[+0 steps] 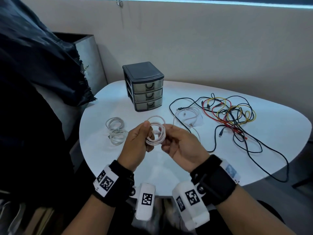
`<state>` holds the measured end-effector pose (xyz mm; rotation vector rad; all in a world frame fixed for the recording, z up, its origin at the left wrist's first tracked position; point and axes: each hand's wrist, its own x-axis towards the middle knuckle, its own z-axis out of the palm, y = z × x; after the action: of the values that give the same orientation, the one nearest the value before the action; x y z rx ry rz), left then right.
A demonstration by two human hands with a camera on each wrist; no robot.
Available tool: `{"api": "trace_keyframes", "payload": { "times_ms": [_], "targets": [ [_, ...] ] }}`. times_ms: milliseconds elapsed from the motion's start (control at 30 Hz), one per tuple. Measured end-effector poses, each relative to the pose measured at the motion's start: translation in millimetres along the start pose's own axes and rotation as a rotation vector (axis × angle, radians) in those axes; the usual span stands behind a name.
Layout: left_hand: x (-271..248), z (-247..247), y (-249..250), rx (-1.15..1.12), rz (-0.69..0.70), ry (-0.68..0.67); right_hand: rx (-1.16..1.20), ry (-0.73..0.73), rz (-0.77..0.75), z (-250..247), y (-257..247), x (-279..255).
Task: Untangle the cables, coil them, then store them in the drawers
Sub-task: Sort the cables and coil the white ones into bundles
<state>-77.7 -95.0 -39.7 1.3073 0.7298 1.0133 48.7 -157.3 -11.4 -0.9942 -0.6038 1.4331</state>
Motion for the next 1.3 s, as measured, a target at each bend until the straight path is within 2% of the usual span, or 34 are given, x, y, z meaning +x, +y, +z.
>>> {"api": "trace_keyframes", "payload": {
  "times_ms": [67,133,200,233,300,333,500,600,700,800,933,1100,1233,1300],
  "targets": [
    [2,-2,-4,0.036,0.036,0.028,-0.106,-0.041,-0.008,2,8,-5],
    [6,-7,-11,0.247,0.167,0.094,-0.099,-0.036,-0.005,2,11,-8],
    [7,-8,-17,0.532,0.302,0.172,-0.152,0.038,-0.009,2,11,-7],
    [6,-5,-19,0.623,0.341,0.200,-0.270,0.103,-0.021,3,11,-7],
    [1,2,-21,0.702,0.405,0.207,-0.503,0.202,-0.042,5,11,-6],
    [1,4,-22,0.721,0.433,0.199,-0.546,0.225,-0.038,6,12,-6],
    [-2,3,-25,0.811,0.534,0.195,-0.373,0.155,0.103,2,10,-11],
    [2,-3,-24,0.815,0.483,0.271,-0.357,0.095,0.079,-1,4,-16],
    [10,-15,-21,0.785,0.389,0.348,-0.438,0.039,0.021,-3,0,-26],
    [7,-13,-16,0.696,0.341,0.292,-0.599,-0.013,0.043,-3,2,-28],
    [-2,-1,-12,0.528,0.299,0.214,-0.521,0.028,0.108,-3,7,-17],
    [-10,-2,-15,0.288,0.162,0.051,-0.394,0.118,-0.098,-8,9,-6],
    [-10,-10,-10,0.074,-0.050,-0.074,-0.688,0.142,-0.225,-13,6,-6],
    [-9,-13,-6,0.083,-0.075,-0.117,-0.813,0.087,-0.263,-14,8,-6]
  ]
}}
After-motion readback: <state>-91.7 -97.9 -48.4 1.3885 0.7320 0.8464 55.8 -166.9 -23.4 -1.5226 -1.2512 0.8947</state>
